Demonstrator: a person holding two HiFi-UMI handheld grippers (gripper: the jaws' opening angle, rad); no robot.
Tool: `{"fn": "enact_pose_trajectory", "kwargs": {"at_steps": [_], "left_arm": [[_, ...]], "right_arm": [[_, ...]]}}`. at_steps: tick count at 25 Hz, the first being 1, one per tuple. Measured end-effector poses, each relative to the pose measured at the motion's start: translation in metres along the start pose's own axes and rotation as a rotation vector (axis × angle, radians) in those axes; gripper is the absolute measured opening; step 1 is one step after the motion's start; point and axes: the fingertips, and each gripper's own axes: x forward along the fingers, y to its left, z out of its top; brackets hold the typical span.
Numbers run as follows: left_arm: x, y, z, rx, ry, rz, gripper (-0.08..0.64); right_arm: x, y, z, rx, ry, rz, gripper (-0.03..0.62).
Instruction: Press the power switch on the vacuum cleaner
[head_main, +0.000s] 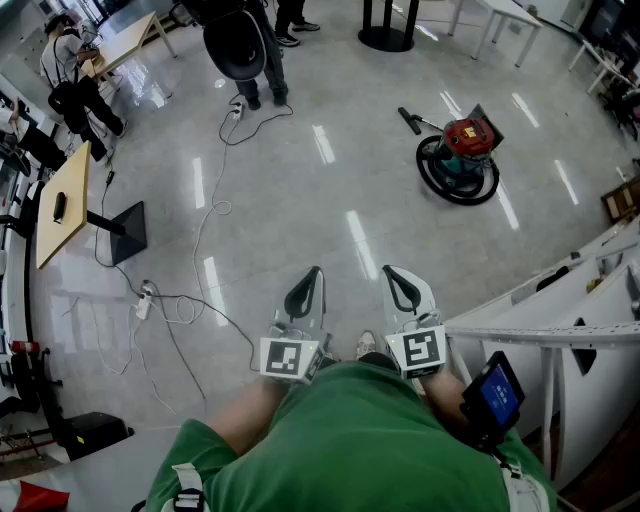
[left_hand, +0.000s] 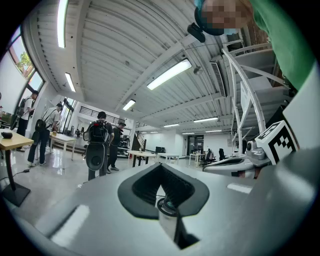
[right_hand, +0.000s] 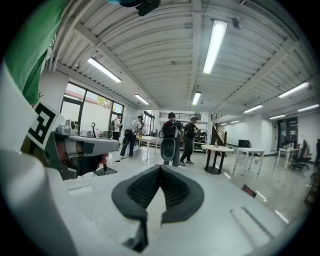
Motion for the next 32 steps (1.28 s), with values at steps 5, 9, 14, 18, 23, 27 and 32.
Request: {"fn": "enact_pose_trajectory", "kwargs": {"at_steps": [5, 9, 14, 18, 23, 27, 32], "left_arm": [[0.001, 0.002, -0.002, -0.013, 0.003, 0.02, 0.006], [0.001, 0.005, 0.0, -0.017, 0.012, 0.028, 0.008], [-0.001, 0.006, -0.003, -0.019, 0.004, 0.029, 0.008], [0.001, 0.009, 0.001, -0.028, -0.009, 0.028, 0.008], [0.0, 0.021, 0.001, -0.037, -0.012, 0.037, 0.006], [-0.011, 0.041, 0.002, -0.037, -0.021, 0.04, 0.006], [-0.018, 0.068, -0.001, -0.04, -0.03, 0.045, 0.006]], "right_arm": [[-0.001, 0.0, 0.0, 0.005, 0.002, -0.001, 0.003], [0.0, -0.001, 0.001, 0.003, 0.0, -0.005, 0.003], [0.0, -0.002, 0.001, 0.024, -0.009, -0.019, 0.003], [0.004, -0.001, 0.006, 0.025, -0.012, -0.017, 0.002], [0.015, 0.005, 0.007, 0.021, -0.018, -0.018, 0.003], [0.026, 0.022, 0.013, 0.021, -0.018, -0.022, 0.002], [0.041, 0.039, 0.009, 0.005, -0.027, -0.025, 0.002]]}}
